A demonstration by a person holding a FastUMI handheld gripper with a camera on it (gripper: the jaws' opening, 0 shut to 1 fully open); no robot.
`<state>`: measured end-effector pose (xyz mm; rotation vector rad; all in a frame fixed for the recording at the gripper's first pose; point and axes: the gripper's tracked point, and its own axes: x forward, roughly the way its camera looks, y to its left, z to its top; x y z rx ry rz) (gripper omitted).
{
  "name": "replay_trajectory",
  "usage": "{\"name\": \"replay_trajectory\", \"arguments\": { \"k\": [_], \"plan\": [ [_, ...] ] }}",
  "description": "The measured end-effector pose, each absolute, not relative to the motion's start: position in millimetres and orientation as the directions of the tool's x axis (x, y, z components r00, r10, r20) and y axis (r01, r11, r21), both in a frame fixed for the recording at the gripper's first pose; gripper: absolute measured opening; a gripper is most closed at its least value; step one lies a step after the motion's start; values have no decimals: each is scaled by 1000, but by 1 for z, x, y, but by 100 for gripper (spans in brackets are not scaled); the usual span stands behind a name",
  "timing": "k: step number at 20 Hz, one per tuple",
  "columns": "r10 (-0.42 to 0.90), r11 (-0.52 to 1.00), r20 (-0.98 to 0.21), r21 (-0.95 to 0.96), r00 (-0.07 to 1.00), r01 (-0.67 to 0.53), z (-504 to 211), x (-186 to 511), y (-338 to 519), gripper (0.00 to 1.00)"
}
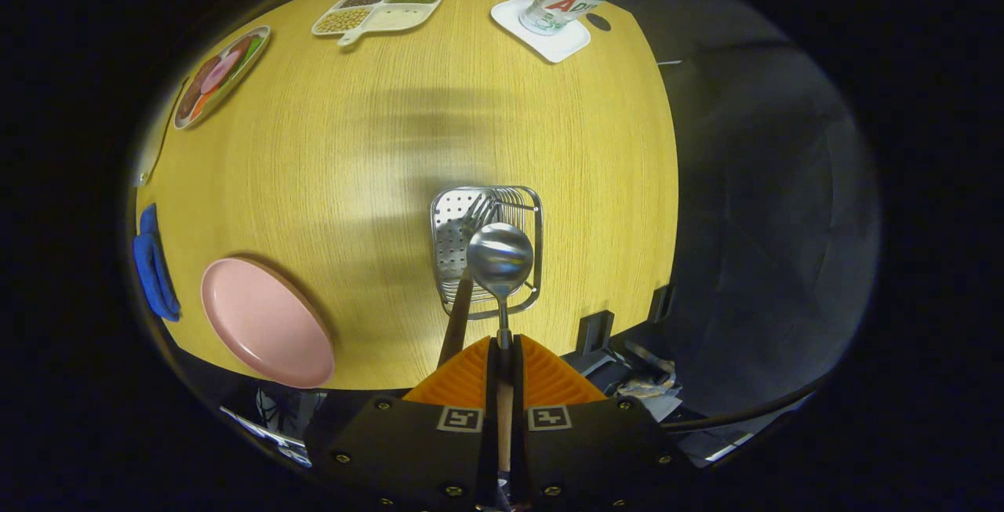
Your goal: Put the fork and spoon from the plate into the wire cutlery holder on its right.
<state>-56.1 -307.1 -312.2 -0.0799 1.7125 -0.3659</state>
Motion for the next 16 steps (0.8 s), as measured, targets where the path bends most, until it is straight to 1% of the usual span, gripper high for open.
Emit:
{"name": "replay_trajectory", "arguments": {
  "k": [2,3,4,5,16],
  "plan": [
    [-257,949,-952,-281,-164,140,-314,-52,-305,9],
    [-265,949,-952,-286,-155,136,-312,-50,-306,14],
    [-267,948,-952,-287,-147,135,-309,-48,-305,27],
    [-260,949,-955,-280,-139,144,-309,-47,-302,42],
    [-269,946,-957,-284,-111,154,-300,-42,-295,42]
  ]
}}
